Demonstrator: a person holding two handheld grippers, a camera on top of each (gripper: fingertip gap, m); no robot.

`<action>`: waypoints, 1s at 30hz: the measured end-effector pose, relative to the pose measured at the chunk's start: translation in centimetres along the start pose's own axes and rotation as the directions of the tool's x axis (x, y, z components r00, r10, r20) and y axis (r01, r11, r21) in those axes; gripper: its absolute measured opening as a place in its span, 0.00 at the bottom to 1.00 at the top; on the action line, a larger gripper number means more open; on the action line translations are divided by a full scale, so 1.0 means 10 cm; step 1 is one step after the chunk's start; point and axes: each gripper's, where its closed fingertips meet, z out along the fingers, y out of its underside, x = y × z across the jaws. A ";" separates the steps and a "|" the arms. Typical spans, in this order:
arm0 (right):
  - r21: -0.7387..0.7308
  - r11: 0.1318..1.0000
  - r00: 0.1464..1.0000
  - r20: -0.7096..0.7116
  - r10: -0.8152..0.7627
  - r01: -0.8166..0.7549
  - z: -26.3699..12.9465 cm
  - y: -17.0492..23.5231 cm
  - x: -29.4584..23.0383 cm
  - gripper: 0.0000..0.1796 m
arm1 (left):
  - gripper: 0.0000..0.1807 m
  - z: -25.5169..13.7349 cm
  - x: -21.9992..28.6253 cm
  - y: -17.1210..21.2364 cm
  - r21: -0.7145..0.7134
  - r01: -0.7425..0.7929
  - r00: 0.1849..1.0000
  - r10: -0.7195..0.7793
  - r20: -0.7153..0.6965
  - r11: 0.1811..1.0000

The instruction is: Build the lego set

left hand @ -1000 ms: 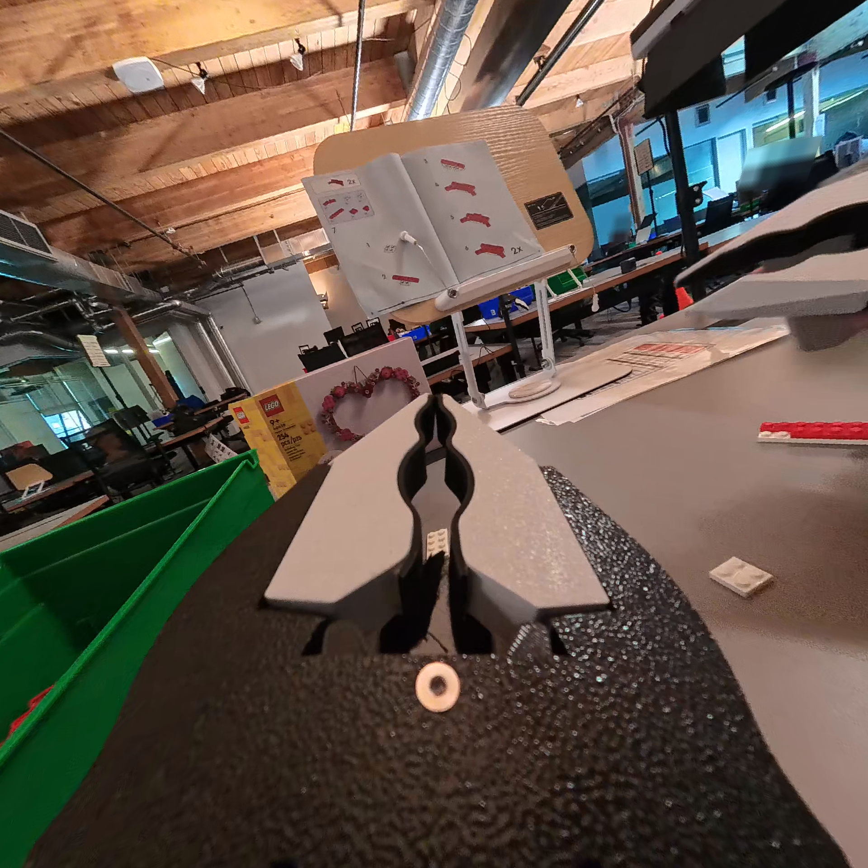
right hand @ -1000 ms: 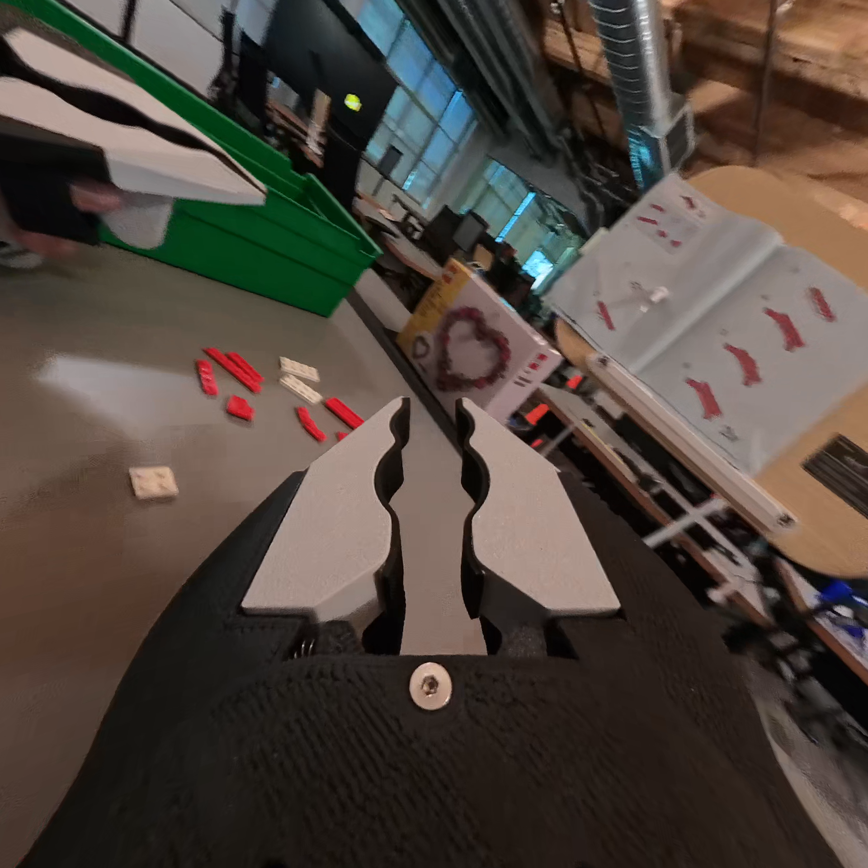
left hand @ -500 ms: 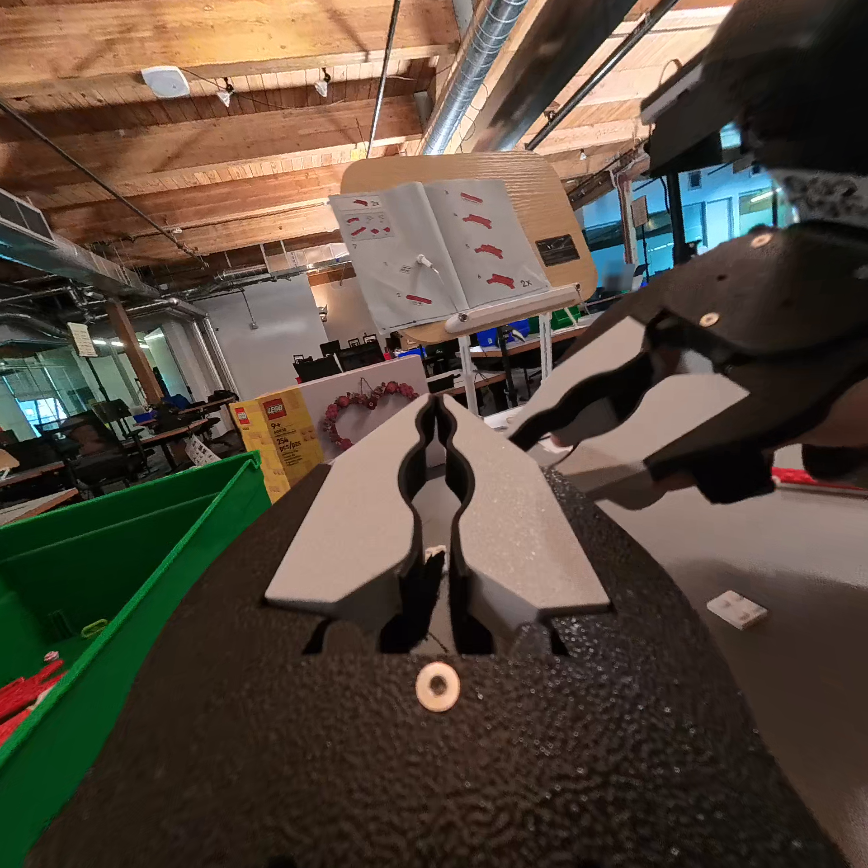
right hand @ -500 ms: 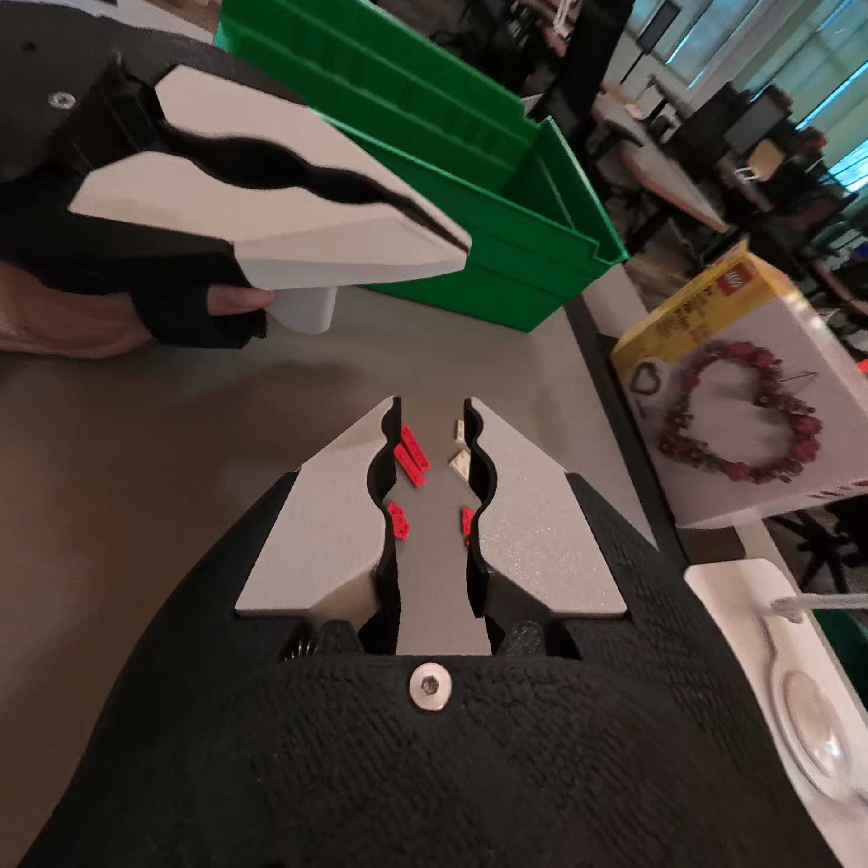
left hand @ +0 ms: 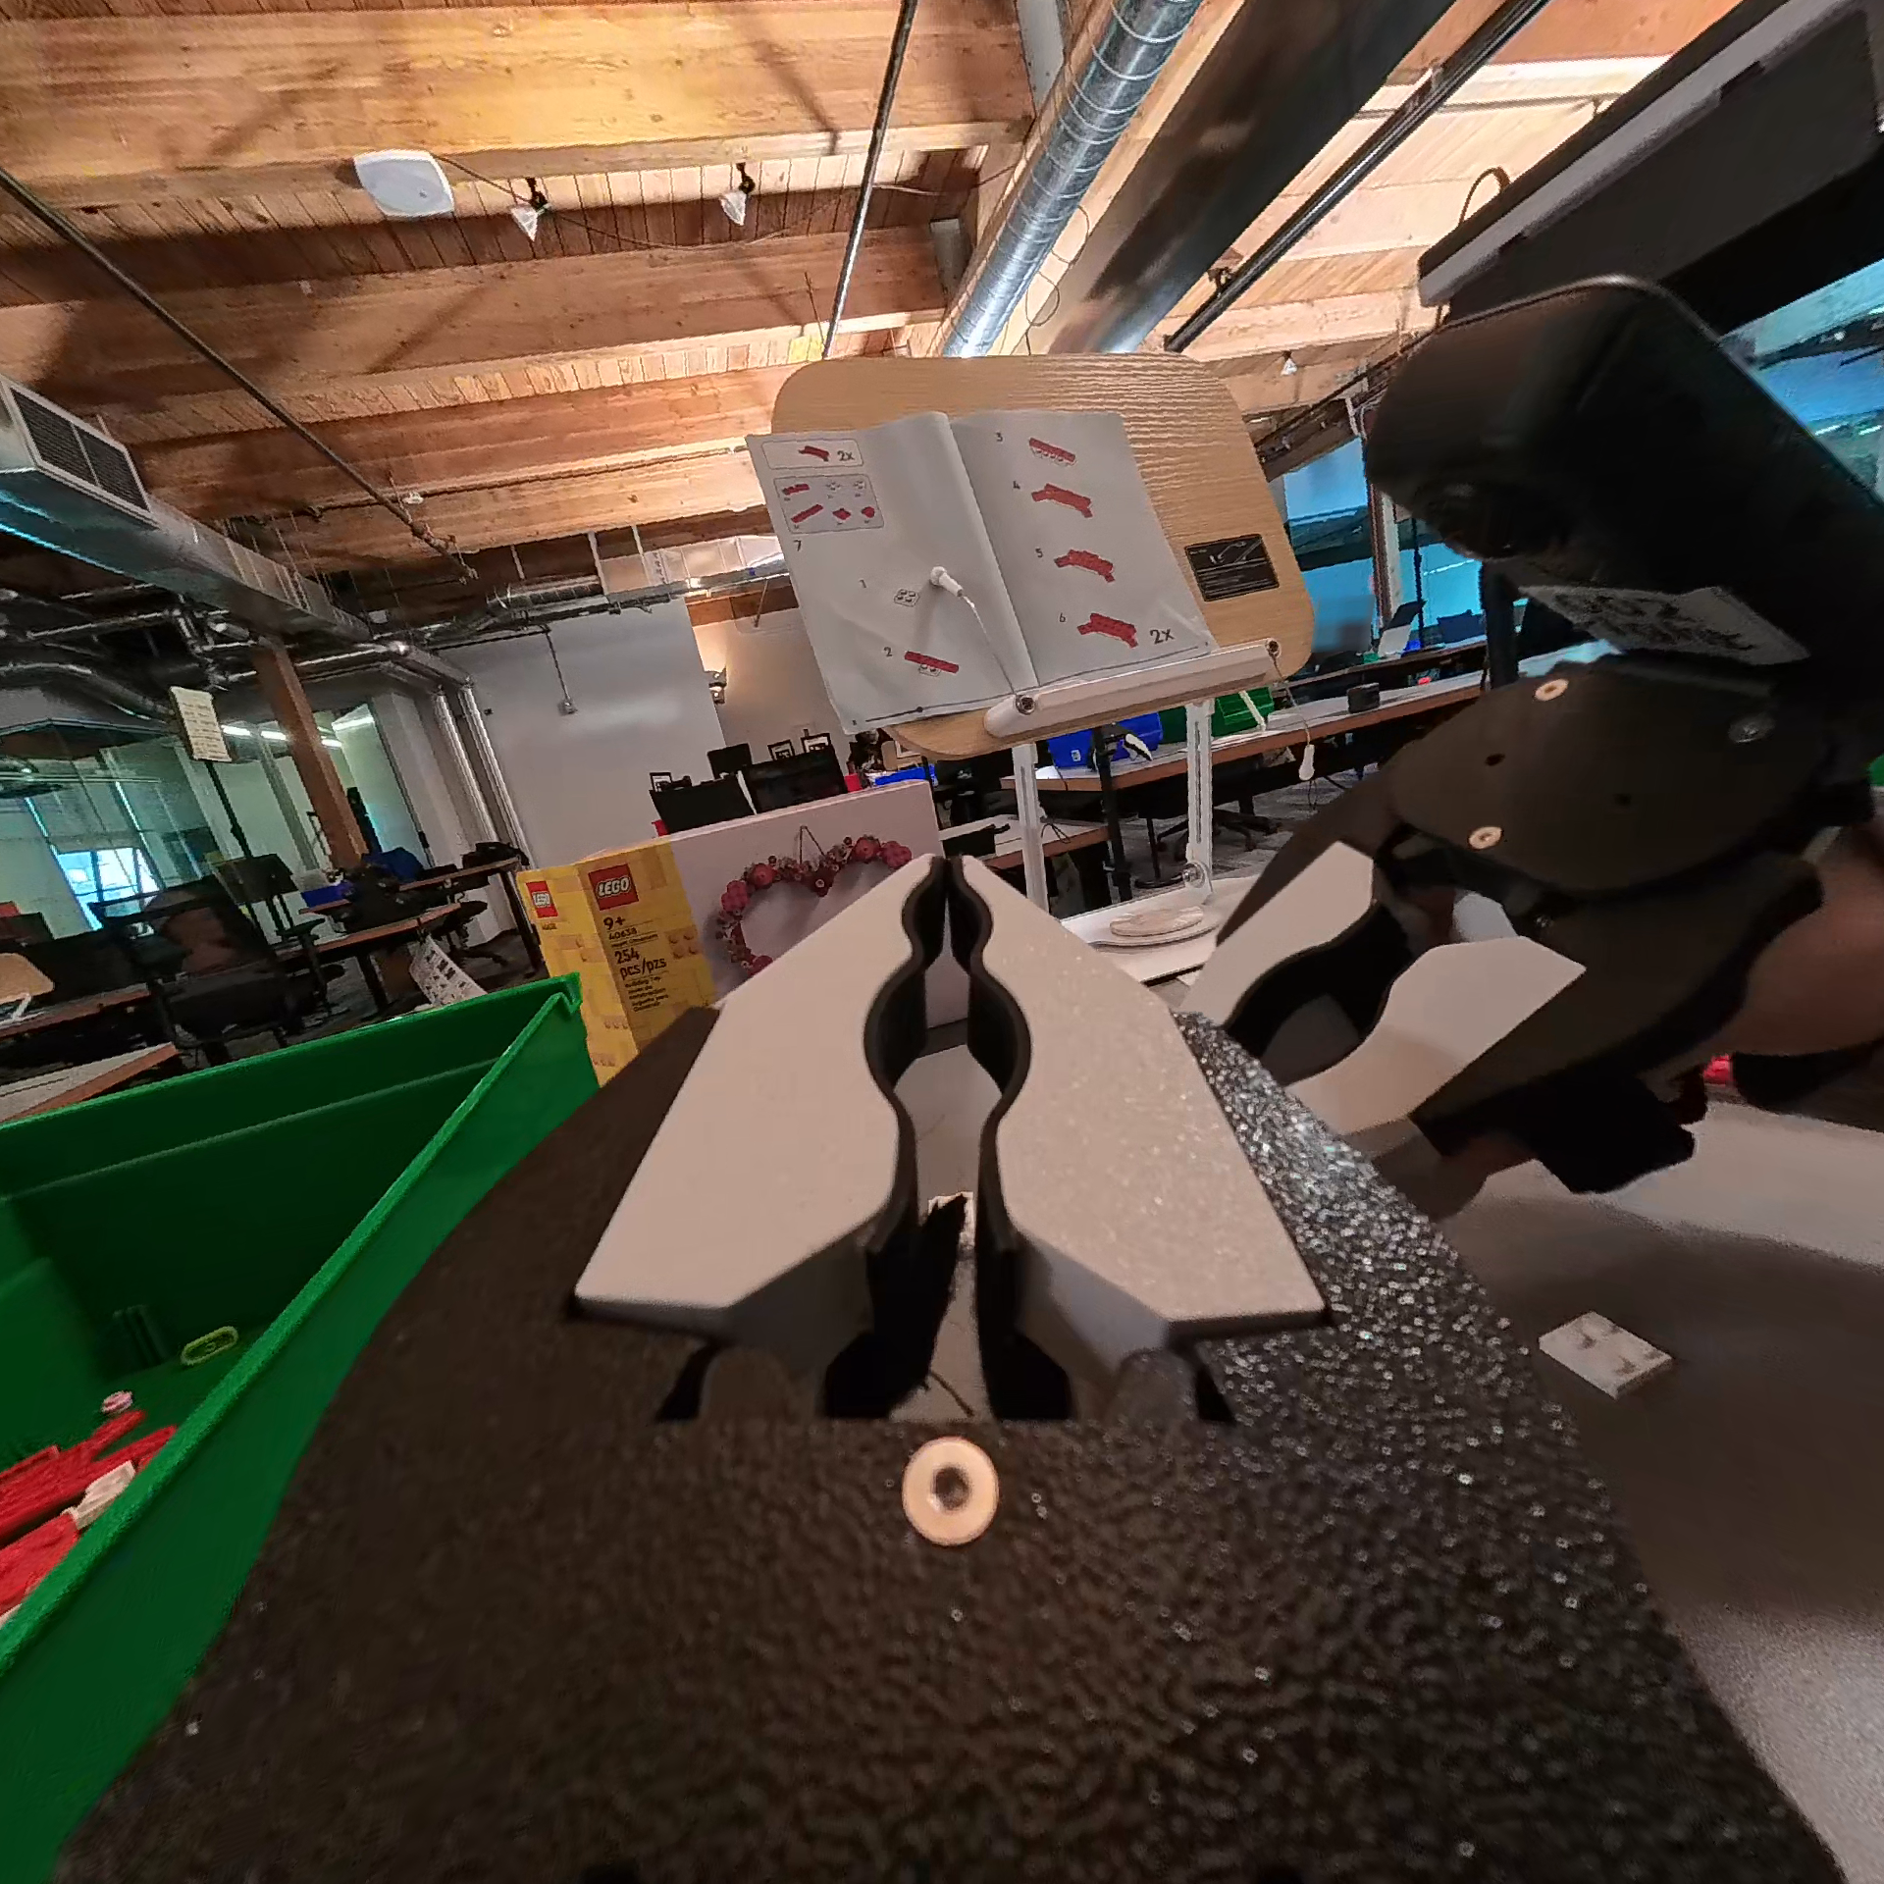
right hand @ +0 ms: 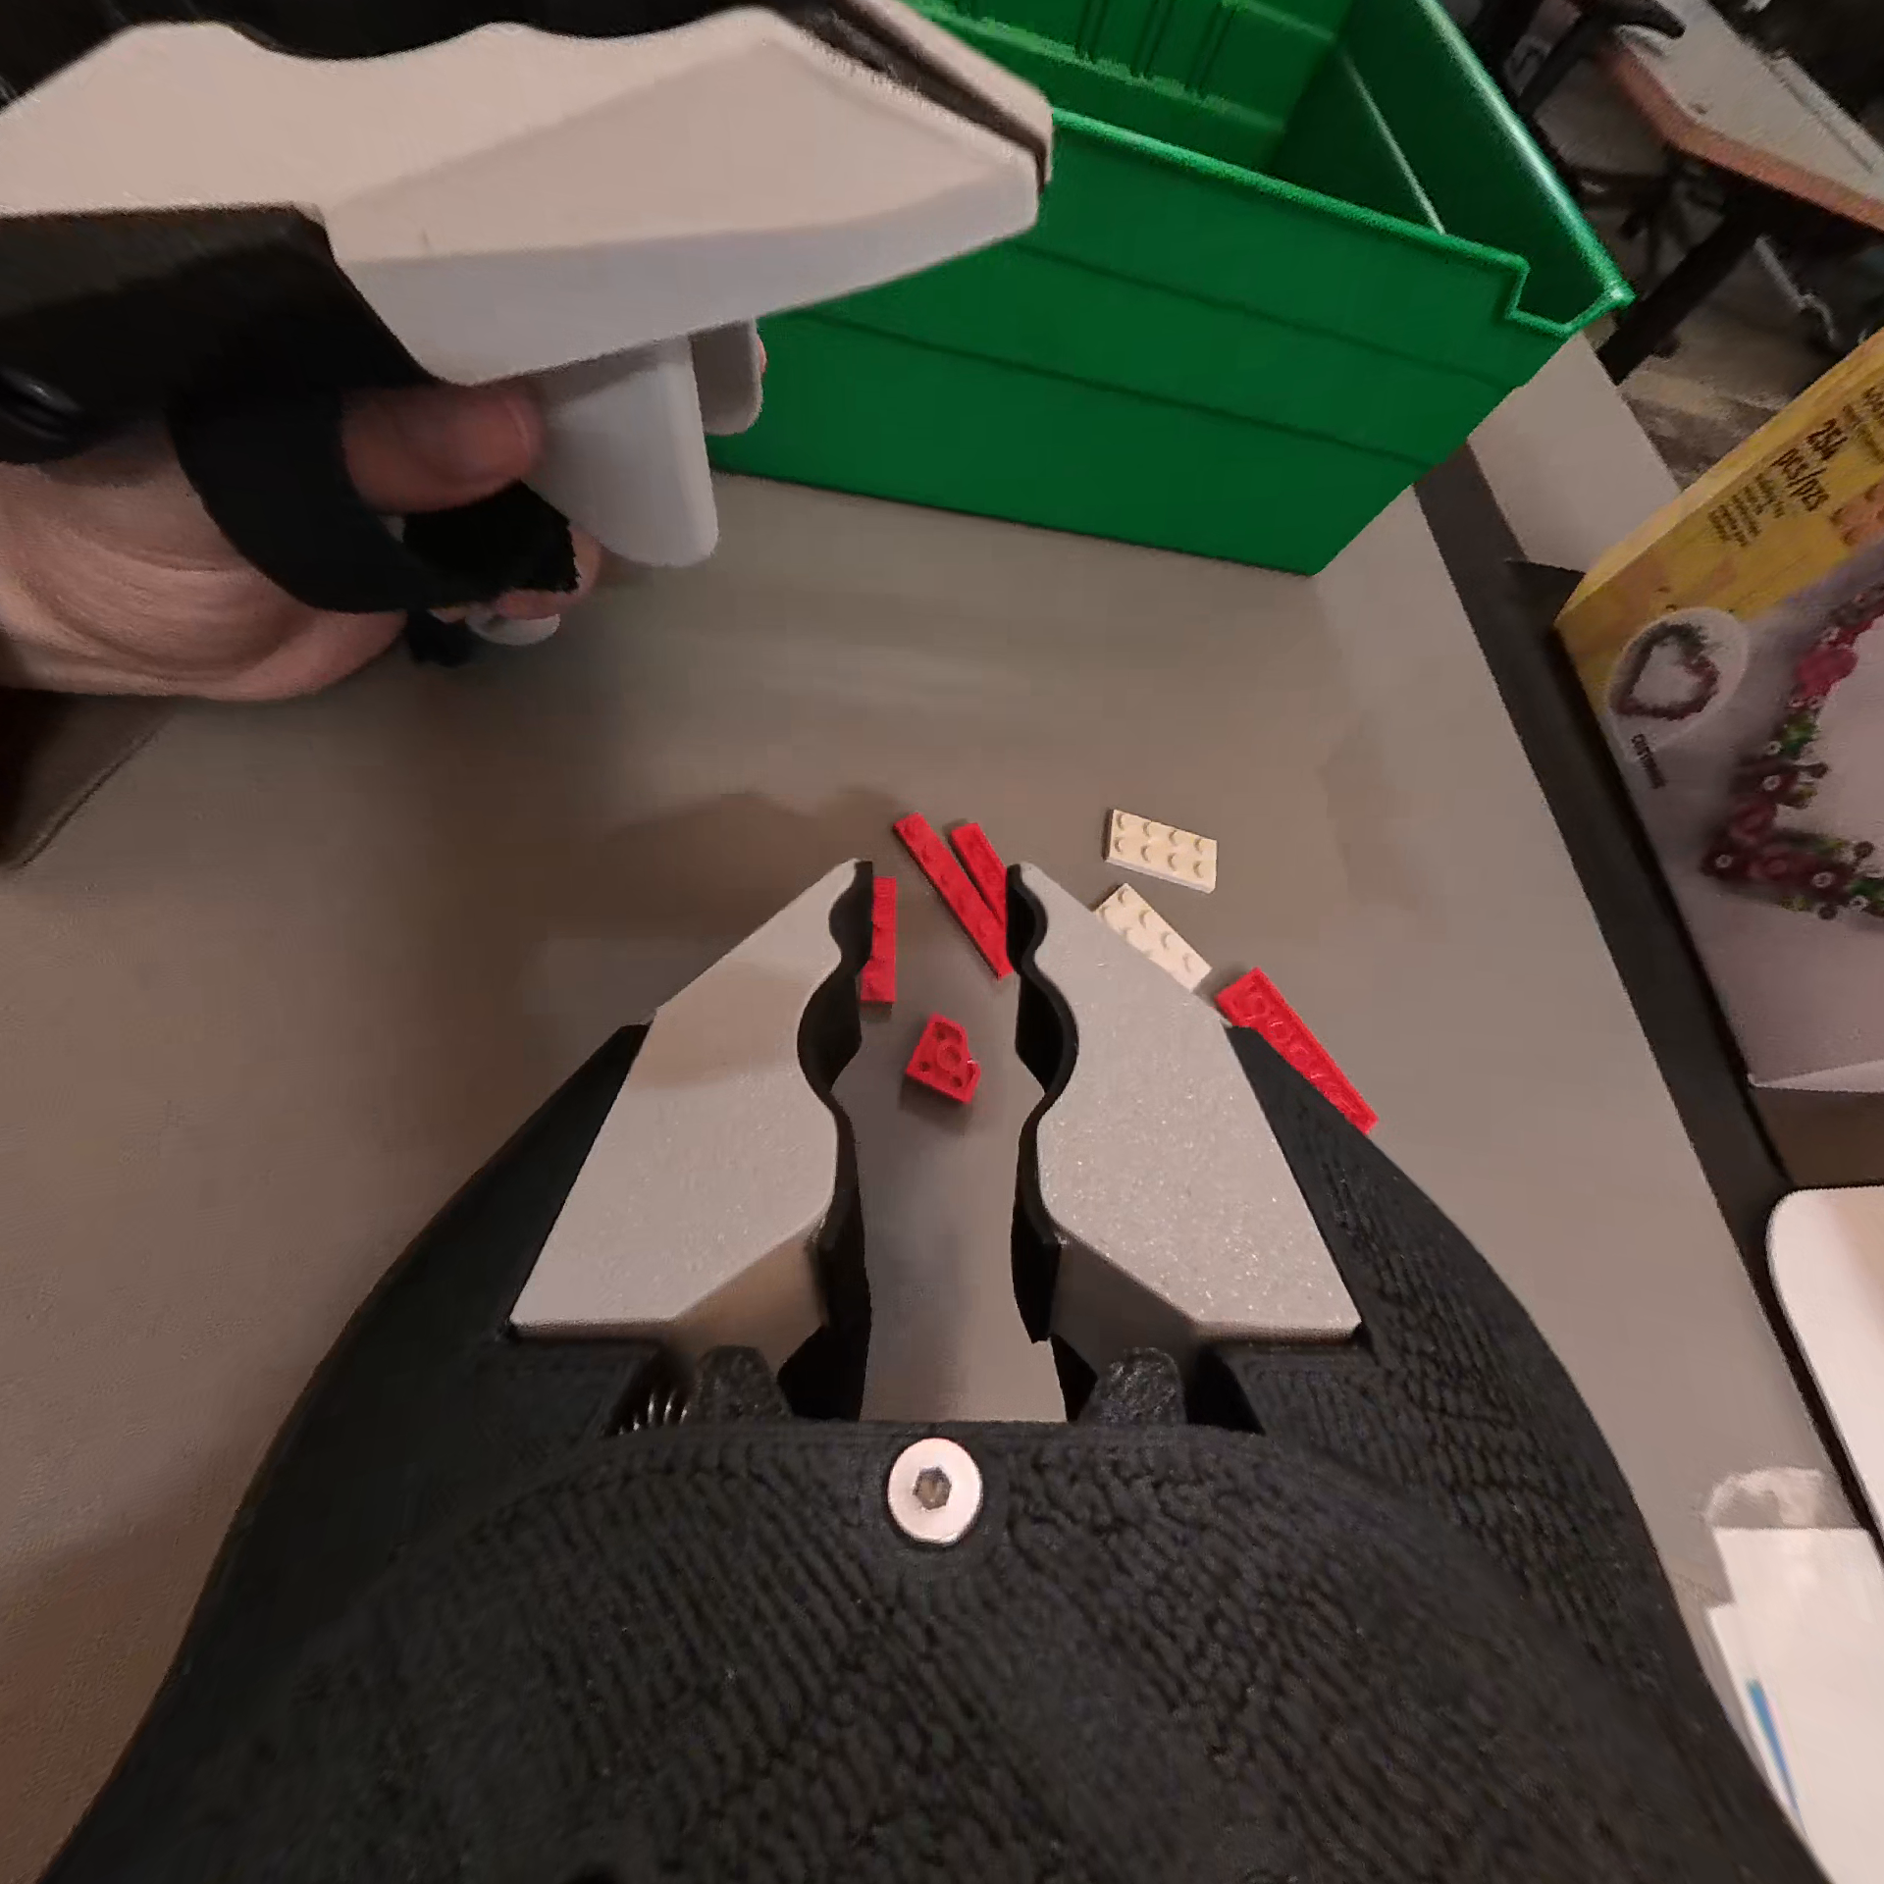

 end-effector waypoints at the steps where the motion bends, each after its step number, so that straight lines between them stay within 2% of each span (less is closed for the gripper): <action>1: -0.001 1.000 1.000 0.009 0.008 -0.008 0.01 0.01 -0.01 0.14 | 0.00 0.00 0.00 0.00 0.001 0.002 1.000 -0.002 0.001 1.000; 23: -0.067 0.993 0.994 0.042 0.101 -0.098 0.17 0.16 -0.08 0.16 | 0.00 -0.01 -0.04 -0.02 0.006 0.009 1.000 -0.009 0.013 1.000; 30: -0.071 0.990 0.989 0.074 0.129 -0.124 0.11 0.19 -0.07 0.15 | 0.00 -0.03 -0.20 0.00 0.017 0.108 0.992 -0.108 0.065 0.994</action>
